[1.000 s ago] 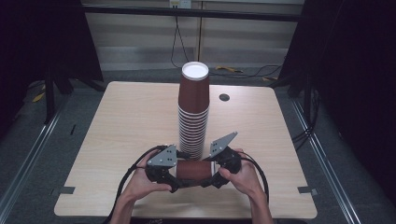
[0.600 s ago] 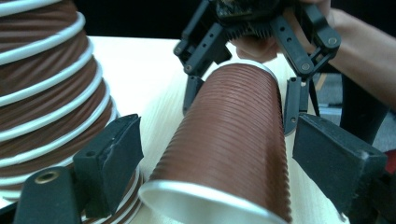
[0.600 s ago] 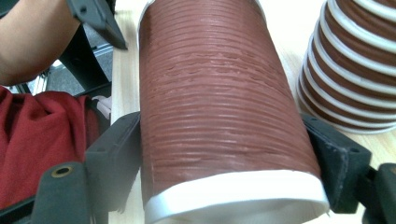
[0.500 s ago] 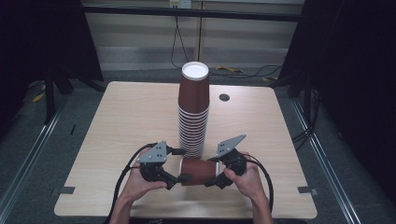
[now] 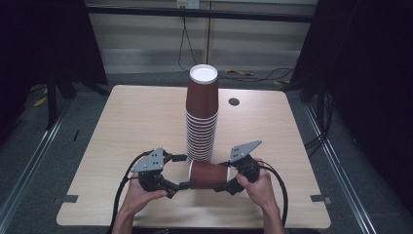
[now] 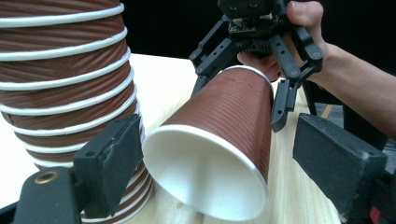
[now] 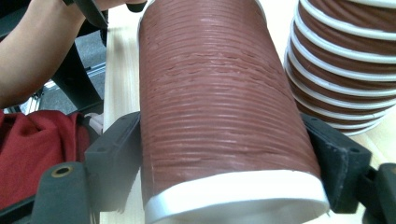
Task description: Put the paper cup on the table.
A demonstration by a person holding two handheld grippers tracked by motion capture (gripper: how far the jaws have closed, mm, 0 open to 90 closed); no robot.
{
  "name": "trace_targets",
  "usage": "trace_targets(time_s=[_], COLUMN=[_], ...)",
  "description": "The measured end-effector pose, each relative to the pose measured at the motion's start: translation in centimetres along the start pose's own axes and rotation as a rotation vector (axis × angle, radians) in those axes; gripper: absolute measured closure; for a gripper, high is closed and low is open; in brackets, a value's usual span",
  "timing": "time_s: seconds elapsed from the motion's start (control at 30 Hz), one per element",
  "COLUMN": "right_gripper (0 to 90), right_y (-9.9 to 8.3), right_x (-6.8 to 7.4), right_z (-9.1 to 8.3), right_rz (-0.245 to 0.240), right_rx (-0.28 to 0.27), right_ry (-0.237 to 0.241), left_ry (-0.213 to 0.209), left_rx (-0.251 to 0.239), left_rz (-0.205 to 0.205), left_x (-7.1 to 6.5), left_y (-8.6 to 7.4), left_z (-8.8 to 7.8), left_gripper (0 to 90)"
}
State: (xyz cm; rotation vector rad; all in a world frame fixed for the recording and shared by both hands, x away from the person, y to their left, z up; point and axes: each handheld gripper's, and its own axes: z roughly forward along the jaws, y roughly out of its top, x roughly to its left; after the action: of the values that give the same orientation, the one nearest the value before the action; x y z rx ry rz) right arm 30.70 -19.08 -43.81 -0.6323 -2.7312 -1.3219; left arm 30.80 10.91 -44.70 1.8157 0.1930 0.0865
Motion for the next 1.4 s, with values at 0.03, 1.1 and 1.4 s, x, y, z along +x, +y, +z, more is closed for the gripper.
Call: trace_targets(time_s=[0.03,1.1,1.4], right_gripper=[20.7,20.7,20.8], right_y=[0.0,-2.0,-1.9], right_x=[0.0,-0.1,0.1], right_z=[0.0,0.5,0.4], right_rz=[-0.002,0.011,-0.008], right_rx=[-0.004,-0.199,-0.246], right_ry=[-0.002,0.043,0.065], left_ry=[0.003,0.008,-0.008], left_rx=[-0.003,-0.052,-0.052], left_rz=[-0.002,-0.032,-0.049], left_x=[0.0,-0.7,-0.6], left_y=[-0.1,-1.5,-1.8], left_z=[0.0,-0.4,-0.1], left_gripper=[15.5,15.4,15.3])
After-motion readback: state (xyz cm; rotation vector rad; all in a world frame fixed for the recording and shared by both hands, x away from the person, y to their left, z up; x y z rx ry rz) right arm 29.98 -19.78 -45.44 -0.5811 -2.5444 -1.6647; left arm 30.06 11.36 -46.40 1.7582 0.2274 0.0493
